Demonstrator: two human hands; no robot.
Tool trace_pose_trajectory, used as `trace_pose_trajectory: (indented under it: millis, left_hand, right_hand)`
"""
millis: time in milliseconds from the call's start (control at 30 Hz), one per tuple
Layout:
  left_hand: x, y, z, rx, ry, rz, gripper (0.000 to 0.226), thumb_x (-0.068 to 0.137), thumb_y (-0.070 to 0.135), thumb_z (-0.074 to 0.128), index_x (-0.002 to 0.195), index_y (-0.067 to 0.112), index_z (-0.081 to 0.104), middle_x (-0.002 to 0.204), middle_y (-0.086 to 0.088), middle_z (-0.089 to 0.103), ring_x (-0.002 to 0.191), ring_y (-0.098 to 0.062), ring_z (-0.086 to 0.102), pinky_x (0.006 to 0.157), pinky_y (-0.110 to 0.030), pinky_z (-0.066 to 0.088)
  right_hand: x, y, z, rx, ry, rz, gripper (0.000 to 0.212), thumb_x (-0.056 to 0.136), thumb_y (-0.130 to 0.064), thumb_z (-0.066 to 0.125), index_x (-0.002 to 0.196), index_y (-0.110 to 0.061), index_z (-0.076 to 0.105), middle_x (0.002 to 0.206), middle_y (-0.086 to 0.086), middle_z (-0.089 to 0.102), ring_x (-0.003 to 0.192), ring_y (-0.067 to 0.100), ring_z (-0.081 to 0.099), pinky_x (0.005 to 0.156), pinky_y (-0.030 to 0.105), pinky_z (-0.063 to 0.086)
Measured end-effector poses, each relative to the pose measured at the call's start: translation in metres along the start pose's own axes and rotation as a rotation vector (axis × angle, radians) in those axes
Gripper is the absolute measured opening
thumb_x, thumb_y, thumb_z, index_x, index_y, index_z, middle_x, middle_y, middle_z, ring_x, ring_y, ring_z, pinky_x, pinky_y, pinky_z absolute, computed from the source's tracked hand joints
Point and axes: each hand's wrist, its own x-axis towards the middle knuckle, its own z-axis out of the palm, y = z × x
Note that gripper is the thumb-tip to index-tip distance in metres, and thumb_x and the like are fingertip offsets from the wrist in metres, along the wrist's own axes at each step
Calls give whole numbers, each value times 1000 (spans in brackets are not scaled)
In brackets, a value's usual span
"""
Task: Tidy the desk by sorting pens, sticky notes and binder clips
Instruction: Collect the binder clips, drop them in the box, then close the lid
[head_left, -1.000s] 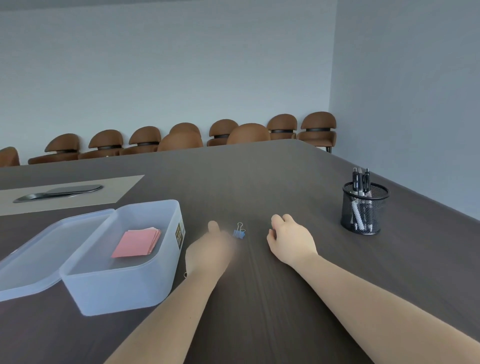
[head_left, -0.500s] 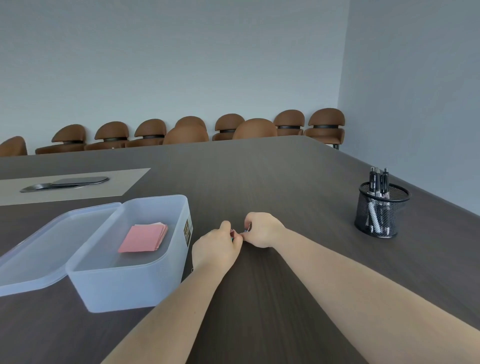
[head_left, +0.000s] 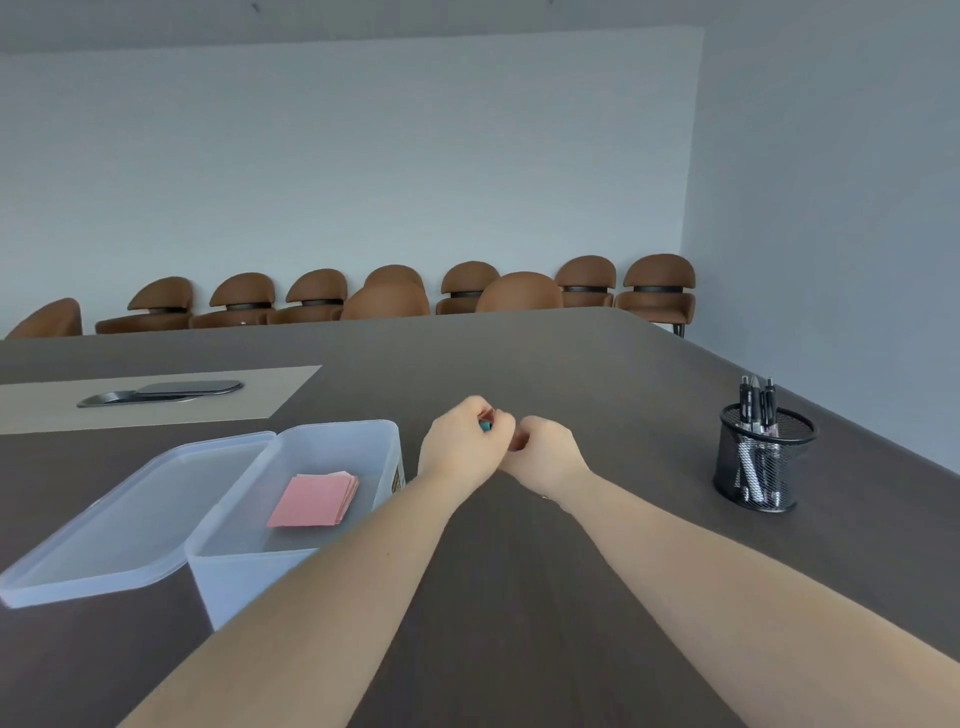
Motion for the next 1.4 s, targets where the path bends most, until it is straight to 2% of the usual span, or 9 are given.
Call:
trace_pose_trajectory:
  millis: [133, 467, 667, 833, 933, 1033, 1167, 1267, 1400]
  left_hand:
    - [18, 7, -46, -73, 178, 33, 24, 92, 32, 43, 80, 13, 49, 71, 2, 51, 78, -22, 49, 67, -28, 34]
    - [7, -76, -101, -176, 357, -213, 29, 91, 25, 42, 65, 13, 33, 61, -2, 39, 72, -27, 38, 65, -32, 32]
    - [5, -108, -107, -128, 261, -339, 30, 91, 26, 40, 64, 16, 33, 61, -2, 41, 68, -29, 43, 62, -30, 33]
    - [1, -113, -118, -41, 78, -417, 27, 92, 23, 37, 67, 13, 37, 59, -6, 46, 47, -22, 46, 48, -24, 31]
    - [-4, -115, -120, -30, 32, -465, 32, 93, 21, 39, 63, 12, 38, 62, -5, 44, 54, -18, 42, 51, -25, 30]
    - [-10, -116, -122, -178, -49, -569, 22, 89, 21, 43, 70, 11, 46, 70, -8, 51, 59, -23, 50, 56, -23, 43]
    - [-17, -110, -138, -123, -115, -621, 20, 87, 21, 45, 75, 9, 56, 77, -12, 64, 65, -26, 62, 66, -30, 51]
    - [-18, -111, -149, -54, -106, -595, 20, 86, 18, 46, 82, 5, 61, 86, -15, 69, 87, -29, 66, 72, -31, 48]
    - [-24, -111, -152, 9, -48, -525, 14, 81, 11, 47, 79, 5, 59, 73, -12, 65, 73, -28, 60, 71, -31, 51]
  right_hand:
    - [-5, -52, -7, 142, -52, -26, 18, 79, -23, 60, 73, -13, 46, 70, 6, 56, 38, 17, 40, 40, 19, 31]
    - [-12, -130, 51, 308, -155, 18, 24, 76, -14, 56, 61, -14, 37, 60, 4, 44, 45, 20, 32, 44, 22, 29]
    - [-12, -142, 92, 164, -190, -4, 11, 76, -18, 53, 71, -10, 48, 55, 3, 39, 43, 20, 34, 43, 19, 29]
    - [-10, -146, 105, 52, -259, 13, 5, 78, -15, 49, 76, -11, 47, 65, 5, 42, 47, 17, 36, 42, 19, 27]
    - [-12, -150, 105, -64, -301, 0, 9, 79, -13, 48, 71, -11, 47, 57, 4, 46, 47, 19, 41, 42, 19, 30]
    - [-16, -151, 106, -115, -326, -5, 23, 81, -12, 48, 61, -14, 37, 58, 3, 42, 47, 18, 38, 45, 21, 31]
    - [-25, -154, 107, -151, -412, -45, 17, 86, -13, 50, 70, -11, 46, 61, 3, 45, 53, 18, 43, 46, 23, 32]
    - [-30, -156, 108, -116, -403, -85, 10, 88, -18, 50, 80, -13, 48, 64, 0, 44, 70, 23, 46, 50, 25, 32]
    - [-38, -155, 97, -150, -347, -128, 13, 87, -7, 46, 75, -12, 50, 73, 3, 49, 66, 20, 45, 55, 24, 35]
